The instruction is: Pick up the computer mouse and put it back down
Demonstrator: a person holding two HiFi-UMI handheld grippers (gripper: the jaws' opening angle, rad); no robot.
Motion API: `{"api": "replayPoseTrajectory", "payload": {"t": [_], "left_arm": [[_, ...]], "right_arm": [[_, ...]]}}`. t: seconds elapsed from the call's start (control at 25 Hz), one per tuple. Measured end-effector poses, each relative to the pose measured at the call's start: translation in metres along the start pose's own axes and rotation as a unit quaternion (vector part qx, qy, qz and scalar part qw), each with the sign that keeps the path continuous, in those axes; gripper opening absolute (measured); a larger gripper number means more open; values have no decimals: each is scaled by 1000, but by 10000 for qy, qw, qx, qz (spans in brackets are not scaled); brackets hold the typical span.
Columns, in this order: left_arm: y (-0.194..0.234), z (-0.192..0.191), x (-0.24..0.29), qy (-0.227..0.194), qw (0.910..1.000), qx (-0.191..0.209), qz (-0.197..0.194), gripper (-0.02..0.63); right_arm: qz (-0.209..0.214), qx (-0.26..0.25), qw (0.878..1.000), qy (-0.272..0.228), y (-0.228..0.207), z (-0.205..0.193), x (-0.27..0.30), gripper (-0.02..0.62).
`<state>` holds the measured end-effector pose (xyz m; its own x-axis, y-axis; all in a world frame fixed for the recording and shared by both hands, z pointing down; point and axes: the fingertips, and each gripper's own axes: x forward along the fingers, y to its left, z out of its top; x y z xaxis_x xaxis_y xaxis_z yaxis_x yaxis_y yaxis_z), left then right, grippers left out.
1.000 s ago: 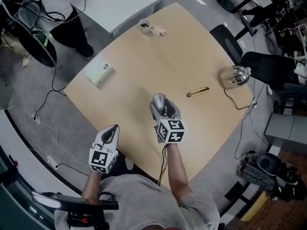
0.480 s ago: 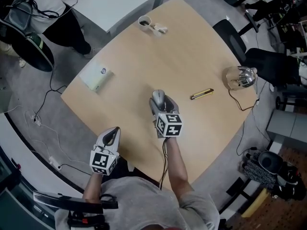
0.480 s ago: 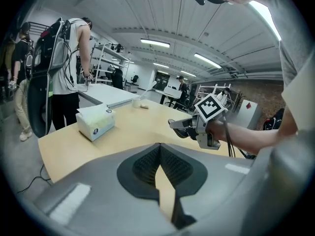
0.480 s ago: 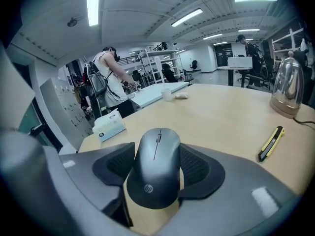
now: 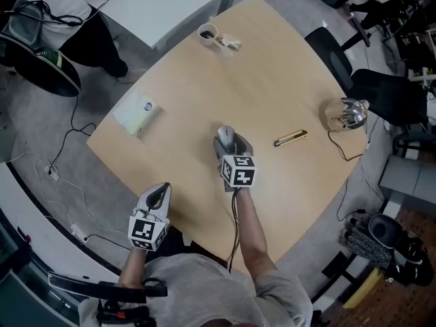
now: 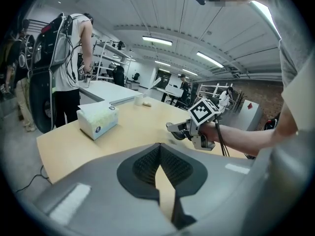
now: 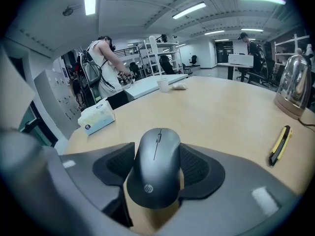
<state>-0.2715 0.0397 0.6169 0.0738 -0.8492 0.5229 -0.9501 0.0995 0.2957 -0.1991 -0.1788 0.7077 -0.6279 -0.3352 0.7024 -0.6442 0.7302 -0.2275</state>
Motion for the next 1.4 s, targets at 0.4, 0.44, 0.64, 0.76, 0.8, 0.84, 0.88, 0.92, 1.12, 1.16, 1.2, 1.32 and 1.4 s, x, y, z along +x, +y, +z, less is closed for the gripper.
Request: {"api": "replayPoseTrajectory", "payload": {"t": [0.4,0.44,0.64,0.76,0.8,0.84,0.88,0.92,1.12,1.16,1.2,1.32,1.4], "left_arm": [[12,-3,2,59,9999,-9,83,20],[13,-3,2,52,9999,-20,91,20],[17,-3,0,49,9999,-40,107,20],[19,-3,-1,48,9999,-57,126,20],[19,-3,-1,43,9999,-70,131,20],[20,-2,-1,29,9999,-94,133,20],[20,-1,-1,8,9998,-127,133,20],[21,0,-2,-15,9998,-158,133,20],[24,2,-2,-35,9997,-176,162,20],[25,1,-2,-32,9997,-175,164,20],[25,1,-2,-30,9997,-174,163,20],[24,1,-2,-35,9997,-179,145,20],[23,0,-2,-40,9997,-183,133,20]], "right_arm": [[-116,-84,9997,214,-6,-6,20,292],[-120,-88,9996,227,-6,-6,21,293],[-154,-119,9994,294,-4,-8,28,292],[-172,-131,9991,365,-4,-10,31,293],[-168,-132,9991,378,-5,-11,32,293],[-164,-134,9990,388,-5,-11,33,293],[-162,-139,9990,396,-5,-12,34,293],[-164,-147,9989,404,-5,-12,35,293],[-185,-162,9987,437,-6,-13,38,293],[-186,-160,9987,437,-6,-13,38,293],[-188,-160,9987,438,-6,-13,38,293],[-203,-177,9986,449,-6,-13,39,293],[-214,-174,9986,451,-6,-14,39,295]]}}
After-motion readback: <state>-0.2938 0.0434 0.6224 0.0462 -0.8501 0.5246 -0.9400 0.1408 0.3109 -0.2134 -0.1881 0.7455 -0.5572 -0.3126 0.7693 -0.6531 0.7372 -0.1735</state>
